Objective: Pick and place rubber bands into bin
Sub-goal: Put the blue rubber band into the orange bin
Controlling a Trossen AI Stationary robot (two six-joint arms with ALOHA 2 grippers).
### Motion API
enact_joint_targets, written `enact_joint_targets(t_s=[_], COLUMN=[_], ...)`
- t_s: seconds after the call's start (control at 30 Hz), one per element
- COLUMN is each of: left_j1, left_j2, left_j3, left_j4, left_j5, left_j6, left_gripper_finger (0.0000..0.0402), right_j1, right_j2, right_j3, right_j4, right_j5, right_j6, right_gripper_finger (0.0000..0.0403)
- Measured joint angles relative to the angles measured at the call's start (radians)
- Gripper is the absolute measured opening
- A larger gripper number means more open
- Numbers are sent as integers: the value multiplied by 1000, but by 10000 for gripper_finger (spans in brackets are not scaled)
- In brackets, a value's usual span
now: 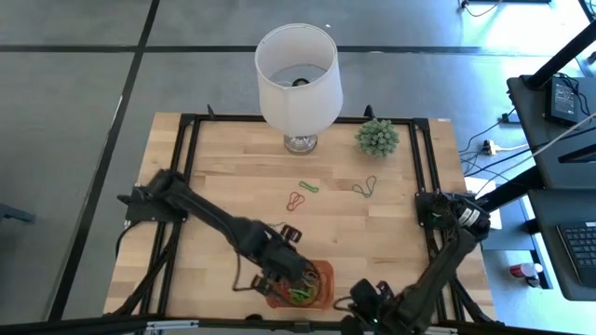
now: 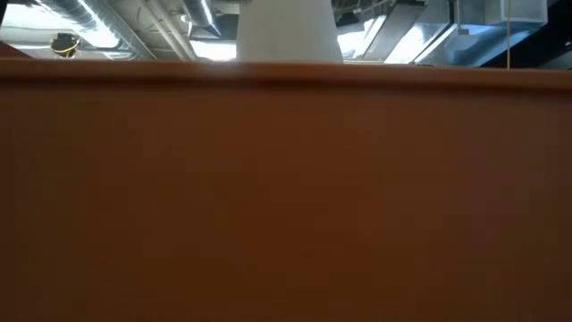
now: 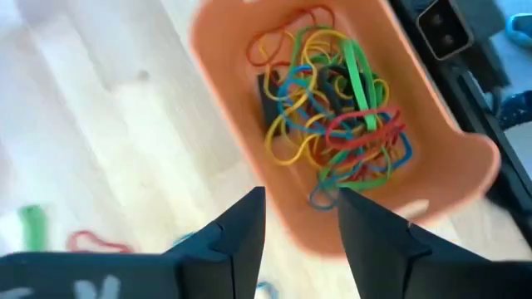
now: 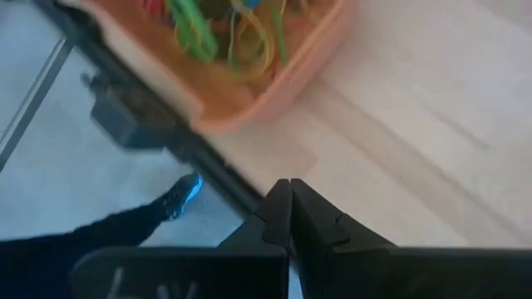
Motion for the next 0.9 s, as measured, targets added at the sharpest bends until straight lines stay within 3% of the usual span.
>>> enact_joint_targets(t_s=[0.13,0.2,0.33,0.6,0.7,0.9], left_j1=[35,62,148,341,403,486], left_j2=[-111,-174,-309,-601,-694,-833], left_j3=[-52,-120,-342,-770,-889,-1031], left_j4=[11,43,163,387,418,423], left_j5=[25,74,136,236,236,242], left_j6=[92,133,146,125,151,173], left_gripper_finger=[131,122,101,59,41,4], right_j1=[-60,-93,-149,-300,-384,-580], right_j2=[0,0,-13,-112,-145,-166], right_j3=[0,0,0,0,1,-8], right_j4=[-27,-34,-49,-229,-365,-640], right_j5=[7,66,207,207,167,-24], right_j6=[0,2,1,-27,31,67], right_gripper_finger=[7,7,7,7,9,37])
